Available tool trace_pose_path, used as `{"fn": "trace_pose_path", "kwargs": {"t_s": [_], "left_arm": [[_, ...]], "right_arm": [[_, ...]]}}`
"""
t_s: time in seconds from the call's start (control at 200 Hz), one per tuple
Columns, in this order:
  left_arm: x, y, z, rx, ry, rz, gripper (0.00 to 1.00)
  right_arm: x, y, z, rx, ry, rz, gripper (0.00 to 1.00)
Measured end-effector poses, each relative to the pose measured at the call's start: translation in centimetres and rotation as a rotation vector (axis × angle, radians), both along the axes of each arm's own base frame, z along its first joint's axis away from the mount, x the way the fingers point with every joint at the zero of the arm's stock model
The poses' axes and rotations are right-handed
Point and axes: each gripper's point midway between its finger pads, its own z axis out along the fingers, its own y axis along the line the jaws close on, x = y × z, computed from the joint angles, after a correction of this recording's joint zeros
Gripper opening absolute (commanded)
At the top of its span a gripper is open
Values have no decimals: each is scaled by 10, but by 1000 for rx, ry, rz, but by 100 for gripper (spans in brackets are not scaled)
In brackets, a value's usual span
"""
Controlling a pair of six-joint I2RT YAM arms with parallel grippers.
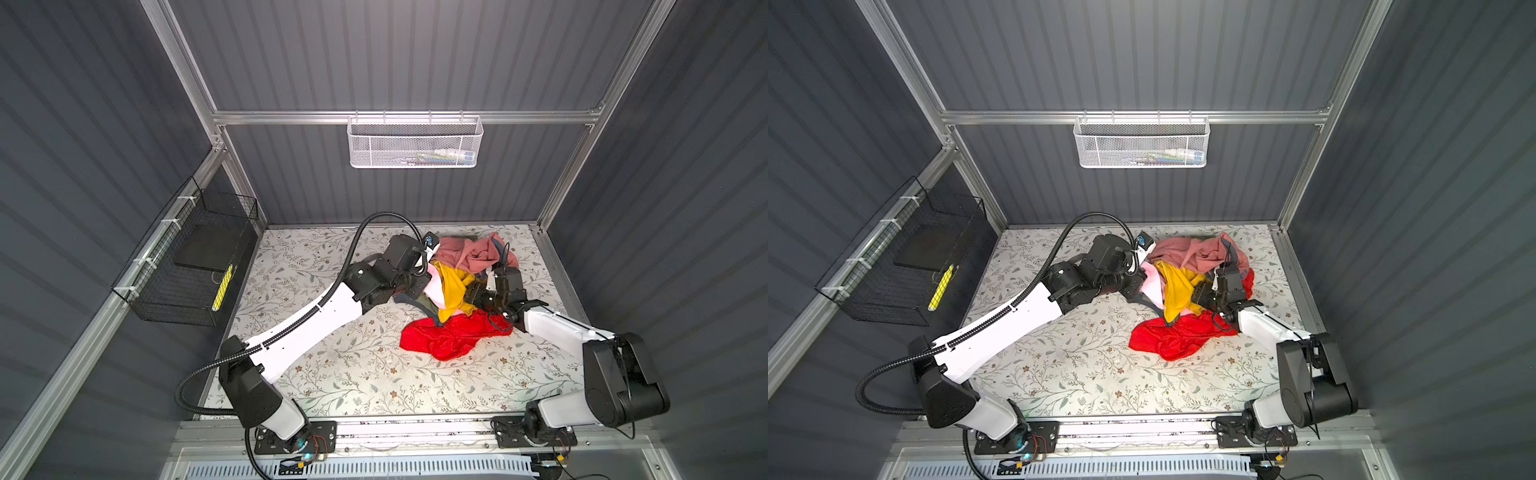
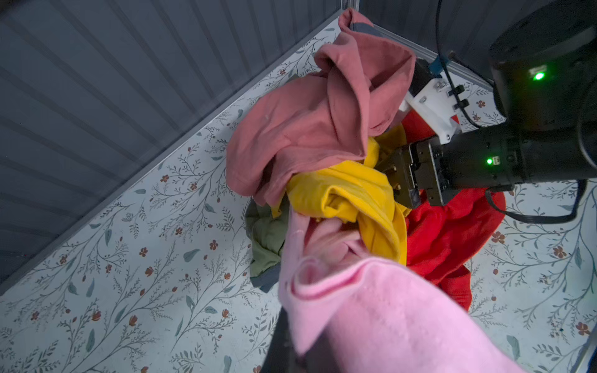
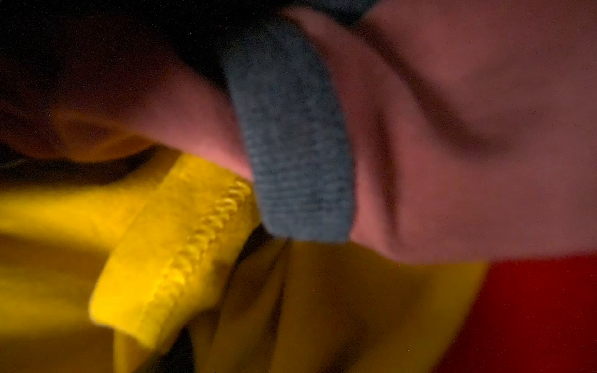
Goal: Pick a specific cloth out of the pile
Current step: 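Lift the light-pink shirt high out of the pile with the left gripper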
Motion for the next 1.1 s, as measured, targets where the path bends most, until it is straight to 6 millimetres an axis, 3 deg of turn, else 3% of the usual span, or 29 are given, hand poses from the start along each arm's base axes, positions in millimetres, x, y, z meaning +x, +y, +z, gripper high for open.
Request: {"fn": "trace_pose_path", "kwargs": {"t_s": [0.22,0.475,0.61,0.78,0.895,1.1], "left_arm": [[11,10,30,22,-74,17,0],[49,15,83,-58,-154,33,0],[76,4,104,-112,-181,15,0],[103,-28,130,-181,-234,-53,0],[110,-43,143,-217,-272,-97,0],[113,-48,160,-245,-341,-116,0]], "right_arm": [[3,-5,-2,2,-9,-13,76],[4,-9,-2,6,-17,-25,78],[5,-13,-5,-2,-11,-36,78],[6,-17,-10,-15,1,-52,78],[6,-20,-14,-22,11,-62,79],[4,-21,-16,-30,19,-65,80]]}}
